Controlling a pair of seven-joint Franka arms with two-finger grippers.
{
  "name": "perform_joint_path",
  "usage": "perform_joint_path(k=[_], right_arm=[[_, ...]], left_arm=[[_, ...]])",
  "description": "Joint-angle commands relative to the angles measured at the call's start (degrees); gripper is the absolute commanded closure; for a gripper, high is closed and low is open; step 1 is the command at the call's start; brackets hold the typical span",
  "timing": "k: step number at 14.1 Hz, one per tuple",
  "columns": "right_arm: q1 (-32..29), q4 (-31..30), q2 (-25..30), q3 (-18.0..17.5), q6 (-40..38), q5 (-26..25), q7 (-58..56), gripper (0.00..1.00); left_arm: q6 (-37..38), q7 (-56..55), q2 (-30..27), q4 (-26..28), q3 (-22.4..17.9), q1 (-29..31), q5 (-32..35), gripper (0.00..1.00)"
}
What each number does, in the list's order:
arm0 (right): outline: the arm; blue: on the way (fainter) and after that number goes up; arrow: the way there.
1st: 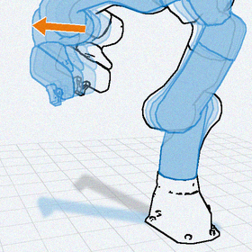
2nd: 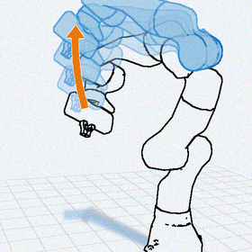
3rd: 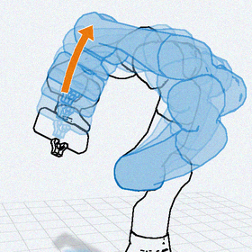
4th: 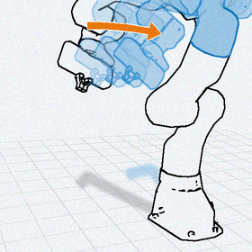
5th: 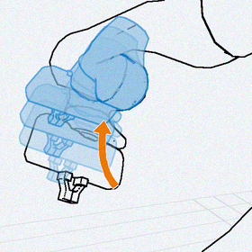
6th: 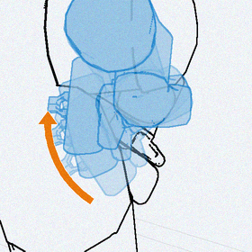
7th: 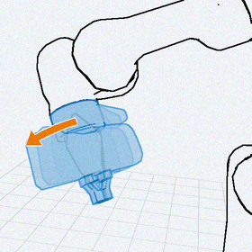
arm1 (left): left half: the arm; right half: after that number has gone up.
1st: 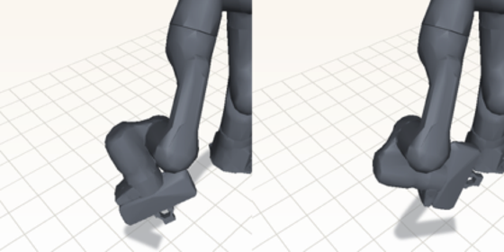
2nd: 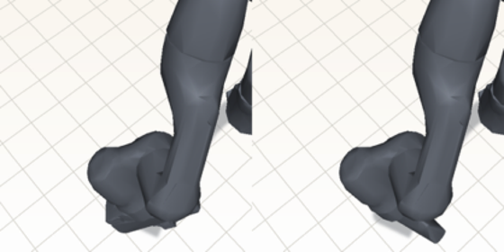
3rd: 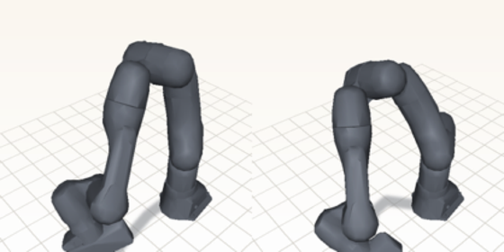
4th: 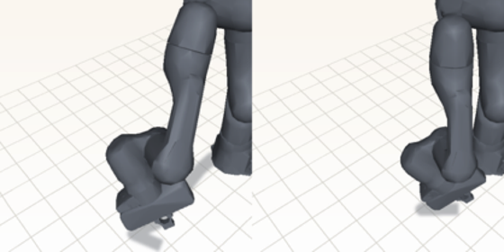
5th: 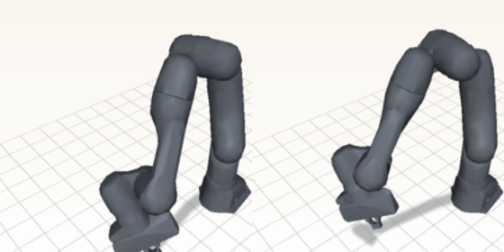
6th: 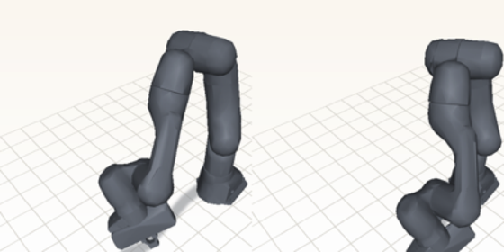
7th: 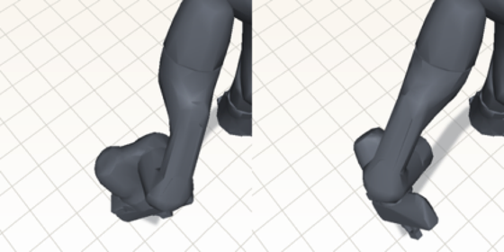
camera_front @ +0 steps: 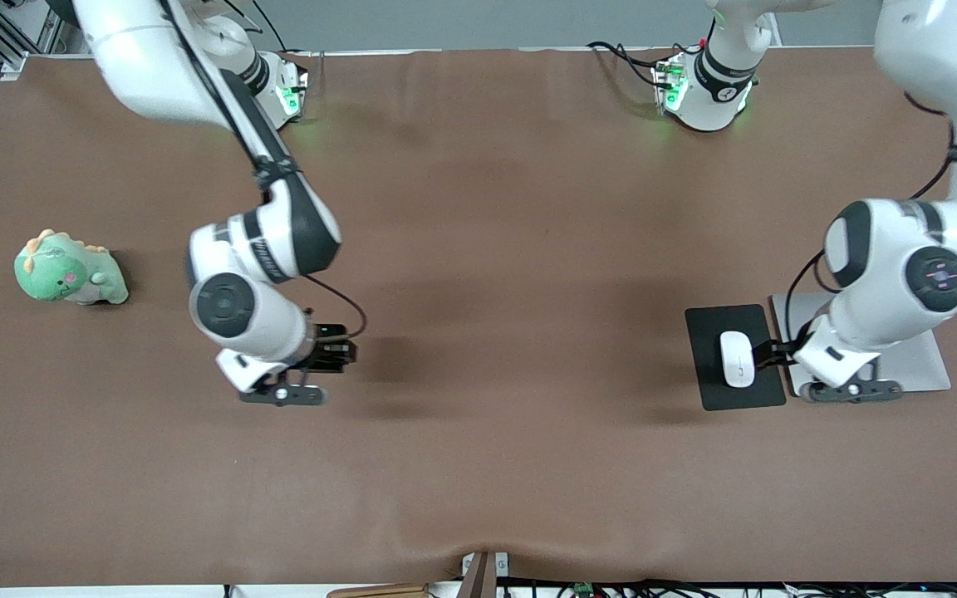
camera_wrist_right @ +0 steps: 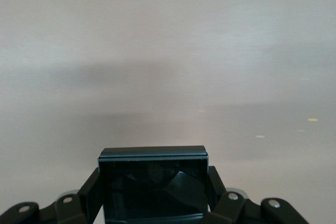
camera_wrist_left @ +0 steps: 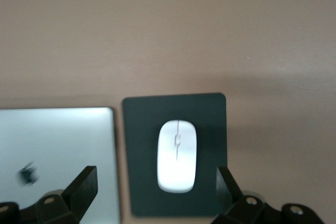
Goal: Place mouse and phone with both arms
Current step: 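Carry the phone toward the plush toy while the left gripper withdraws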
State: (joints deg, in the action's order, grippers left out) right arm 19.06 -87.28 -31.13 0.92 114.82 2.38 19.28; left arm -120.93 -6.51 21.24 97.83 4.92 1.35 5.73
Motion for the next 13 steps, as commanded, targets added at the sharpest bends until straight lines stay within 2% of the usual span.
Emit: perform_joint_path(k=[1, 3, 6, 10, 13], right_arm=[[-6.0, -11.7, 9.6, -1.0, 0.5, 0.9, -8.0, 1.0], [-11.3, -15.8, 12.1, -0.9, 0.6, 0.9, -14.8, 1.0], [-20.0, -17.6, 11.9, -0.9, 0.8, 0.9, -23.8, 1.0], [-24.6, -20.5, 11.4, -0.7, 3.6, -1.0, -24.6, 1.0], [-27.4, -23.0, 8.6, -0.7, 10.4, -2.7, -28.0, 1.0]], left_arm=[[12.3, 0.3, 0.4, -10.6, 0.3, 0.5, 1.5, 0.0], [14.7, 0.4, 0.0, -13.5, -0.1, 0.6, 1.4, 0.0], [17.6, 0.3, -3.3, -14.1, -0.2, 0.7, 1.3, 0.0], [22.8, 0.5, -8.0, -14.1, 0.2, 2.4, 0.4, 0.0], [25.9, 0.1, -11.2, -14.1, 0.5, 2.3, 0.3, 0.0]])
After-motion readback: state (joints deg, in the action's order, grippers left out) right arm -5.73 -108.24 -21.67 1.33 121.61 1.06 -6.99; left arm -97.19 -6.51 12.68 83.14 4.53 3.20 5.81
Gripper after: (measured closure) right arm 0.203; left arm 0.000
